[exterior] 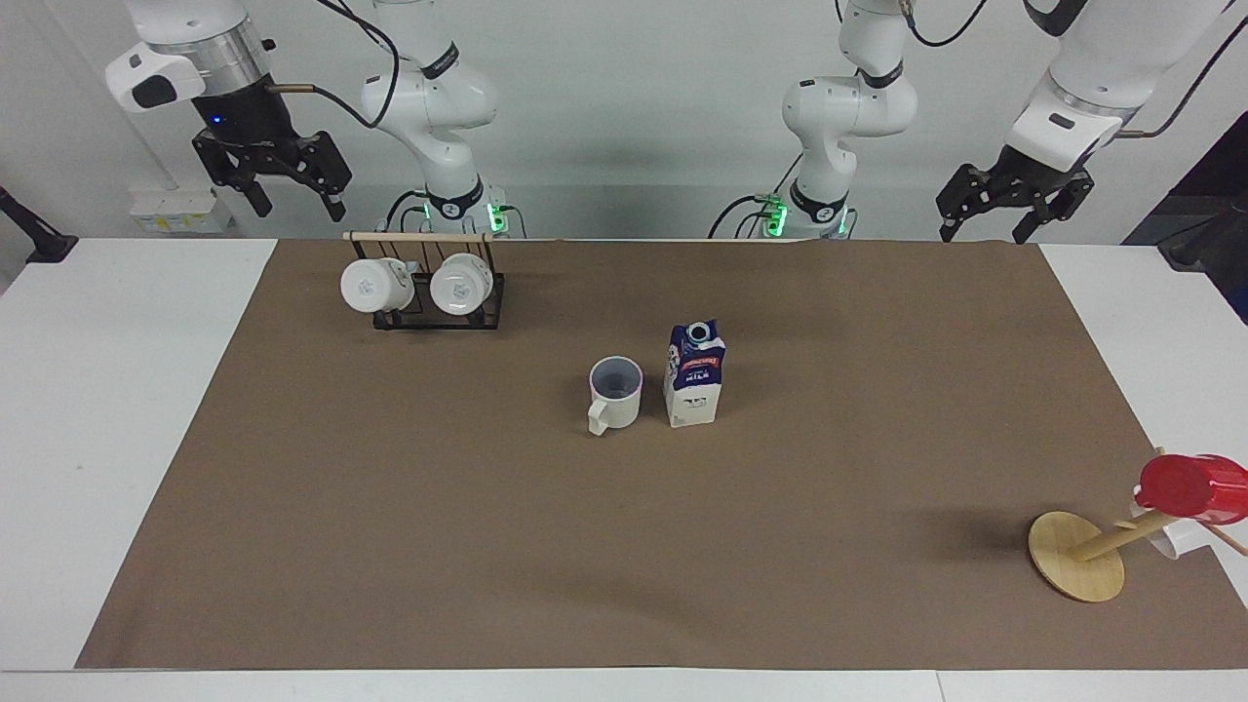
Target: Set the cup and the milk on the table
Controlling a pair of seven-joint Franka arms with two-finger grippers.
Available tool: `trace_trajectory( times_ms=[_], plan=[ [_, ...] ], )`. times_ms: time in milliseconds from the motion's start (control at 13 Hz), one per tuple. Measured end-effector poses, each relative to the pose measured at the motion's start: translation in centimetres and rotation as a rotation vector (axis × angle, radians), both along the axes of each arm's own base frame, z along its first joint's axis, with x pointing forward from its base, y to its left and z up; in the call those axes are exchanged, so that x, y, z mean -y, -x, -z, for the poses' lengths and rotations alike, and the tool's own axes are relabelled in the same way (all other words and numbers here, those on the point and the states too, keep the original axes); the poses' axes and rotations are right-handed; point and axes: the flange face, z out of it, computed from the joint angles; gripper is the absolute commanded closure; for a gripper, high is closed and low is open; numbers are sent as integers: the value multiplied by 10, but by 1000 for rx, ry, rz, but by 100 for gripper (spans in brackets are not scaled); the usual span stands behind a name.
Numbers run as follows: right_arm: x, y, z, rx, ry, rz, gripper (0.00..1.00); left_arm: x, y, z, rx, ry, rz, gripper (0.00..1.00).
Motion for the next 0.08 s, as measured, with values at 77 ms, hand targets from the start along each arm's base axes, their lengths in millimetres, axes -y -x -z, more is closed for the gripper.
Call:
trace_trajectory(
  times_ms=[77],
  plan=[
    [0,-1,1,-2,0,0,0,0,0,-1,2,0,0,0]
  ],
)
